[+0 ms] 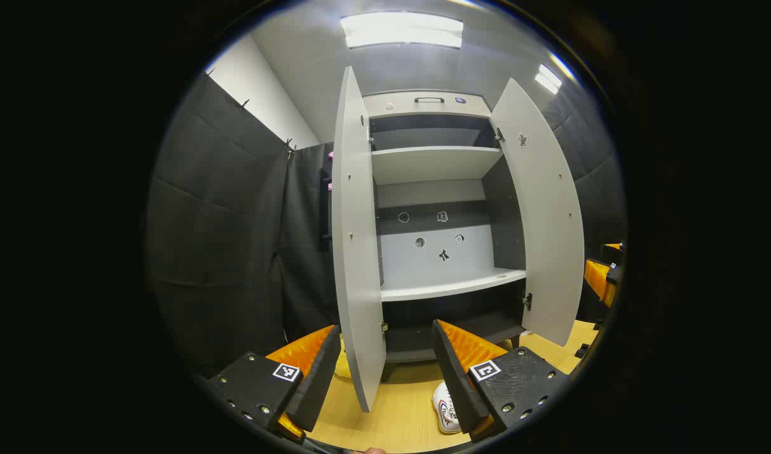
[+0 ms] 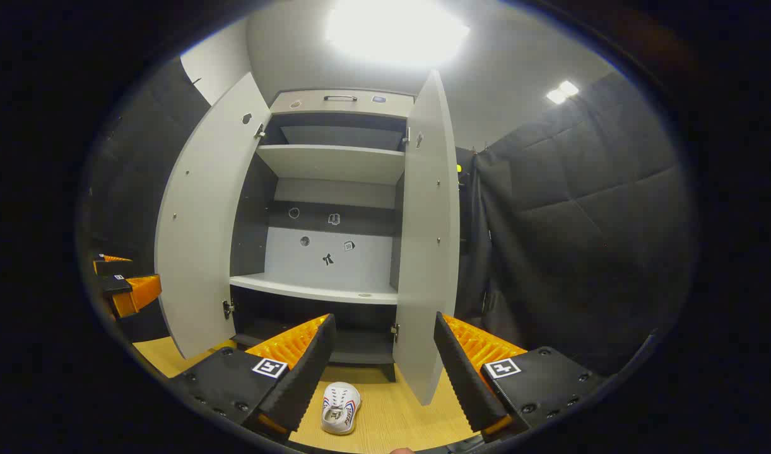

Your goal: Grab one shoe with the right hand and put it into the shoe cabinet, grab the other shoe with the left hand and put it into the shoe cabinet; then close the right door with the right hand and the left door with the left hand.

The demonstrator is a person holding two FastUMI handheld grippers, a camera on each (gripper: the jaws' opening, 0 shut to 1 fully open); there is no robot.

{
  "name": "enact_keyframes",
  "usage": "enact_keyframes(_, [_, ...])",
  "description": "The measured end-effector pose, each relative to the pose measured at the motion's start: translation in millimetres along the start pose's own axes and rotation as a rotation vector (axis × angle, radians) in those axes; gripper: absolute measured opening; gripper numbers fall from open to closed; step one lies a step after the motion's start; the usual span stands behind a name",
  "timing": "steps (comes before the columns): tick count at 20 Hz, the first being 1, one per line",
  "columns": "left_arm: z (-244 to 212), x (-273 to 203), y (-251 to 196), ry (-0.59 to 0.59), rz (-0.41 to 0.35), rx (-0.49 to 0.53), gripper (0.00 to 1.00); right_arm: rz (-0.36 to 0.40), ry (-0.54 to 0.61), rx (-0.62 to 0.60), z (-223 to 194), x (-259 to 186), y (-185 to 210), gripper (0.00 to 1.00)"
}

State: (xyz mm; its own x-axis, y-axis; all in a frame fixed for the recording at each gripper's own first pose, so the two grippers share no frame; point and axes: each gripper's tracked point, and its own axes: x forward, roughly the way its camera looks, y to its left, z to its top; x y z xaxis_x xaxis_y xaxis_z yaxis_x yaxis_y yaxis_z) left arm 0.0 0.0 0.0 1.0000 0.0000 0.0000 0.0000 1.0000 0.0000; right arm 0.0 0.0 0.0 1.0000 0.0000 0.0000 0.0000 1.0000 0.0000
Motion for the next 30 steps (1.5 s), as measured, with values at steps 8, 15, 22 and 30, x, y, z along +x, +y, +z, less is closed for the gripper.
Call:
enact_keyframes(8, [0,1,2,-0.008,-0.001,0.007,0.78,0.009,0.011,0.006,-3,4,6,0.98])
enact_keyframes(15, [0,2,9,-0.011,0.014,0.008,0.78,0.03,0.017,0.008,-3,14,16,0.98])
enact_keyframes(22, [-4,2,19,-0.005,0.04,0.014,0.78,0.075,0.066,0.009,-21,44,37,0.98])
enact_keyframes(30, [-7,1,34,0.001,0.079,0.025,0.78,0.125,0.217,0.036,-74,88,62,0.98])
